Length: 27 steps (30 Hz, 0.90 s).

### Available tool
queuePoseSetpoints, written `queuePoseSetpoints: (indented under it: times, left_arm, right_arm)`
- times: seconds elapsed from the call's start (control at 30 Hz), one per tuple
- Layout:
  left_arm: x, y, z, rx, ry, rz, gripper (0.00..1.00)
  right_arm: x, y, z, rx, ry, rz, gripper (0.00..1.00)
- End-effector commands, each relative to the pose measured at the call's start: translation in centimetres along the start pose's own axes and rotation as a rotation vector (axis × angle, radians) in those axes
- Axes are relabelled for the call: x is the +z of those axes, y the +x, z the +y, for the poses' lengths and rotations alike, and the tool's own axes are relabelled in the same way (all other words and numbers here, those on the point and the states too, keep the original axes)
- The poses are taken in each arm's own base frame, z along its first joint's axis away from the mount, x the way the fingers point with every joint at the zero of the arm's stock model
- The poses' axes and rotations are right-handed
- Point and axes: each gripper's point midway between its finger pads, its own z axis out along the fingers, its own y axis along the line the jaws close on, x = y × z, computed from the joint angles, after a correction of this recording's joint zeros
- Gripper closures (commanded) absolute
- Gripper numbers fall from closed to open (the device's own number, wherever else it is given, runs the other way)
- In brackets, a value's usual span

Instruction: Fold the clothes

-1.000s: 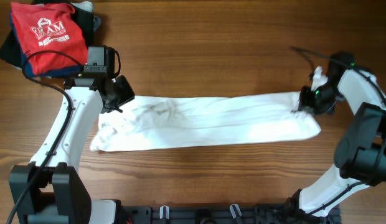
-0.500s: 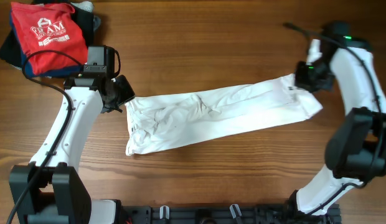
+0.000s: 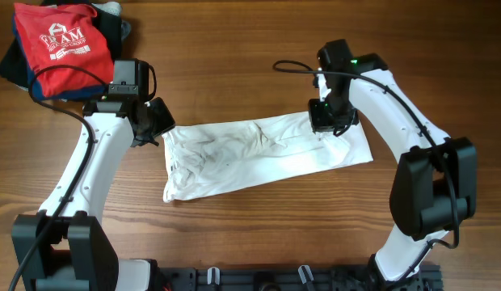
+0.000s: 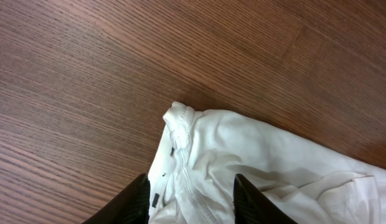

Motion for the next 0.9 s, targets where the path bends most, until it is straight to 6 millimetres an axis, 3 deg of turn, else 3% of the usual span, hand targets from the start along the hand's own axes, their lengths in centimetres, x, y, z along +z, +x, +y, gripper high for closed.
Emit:
queuePoseSetpoints:
  times: [0.0,0.03,0.1,0.13,0.27,0.4,0.7,0.87]
  left_arm:
    - [-0.2,-0.3,-0.2,-0.007,0.015,-0.005,0.57]
    - [-0.2,-0.3,-0.2,-0.007,0.014,-0.005,0.57]
    - [-0.2,-0.3,-0.2,-0.007,0.014,-0.005,0.57]
    - [-0.2,-0.3,-0.2,-0.007,0.014,-0.005,0.57]
    - [-0.2,-0.2,-0.2,-0.007,0.013,-0.002,0.57]
    - [-0.2,-0.2,-0.2,-0.007,0.013,-0.002,0.57]
    - [-0.2,-0.2,-0.2,-0.007,0.012,-0.002,0.57]
    - [-0.2,-0.2,-0.2,-0.007,0.012,-0.002,0.57]
  right_arm:
    - [0.5,0.5,1.4,-0.010,-0.022,0.021,0.72]
    - [0.6,0.6,1.8,-0.020,-0.037,0.025,0.65]
    - [0.3,1.3,4.1,-0.188,-0.165,0.043,0.62]
    - [0.4,1.2,3.8,-0.212,-0.152,0.040,0.61]
    - [0.0,-0.6,-3.9,0.099,0.244,-0.047,0.57]
    - [-0.2,-0.9,-5.8,0.180,0.260,-0.058,0.61]
    - [2.7,-0.2,-5.7,0.145,0.232,-0.053,0.64]
    - [3.7,-0.1,-4.0,0.136,0.129,-0.047,0.64]
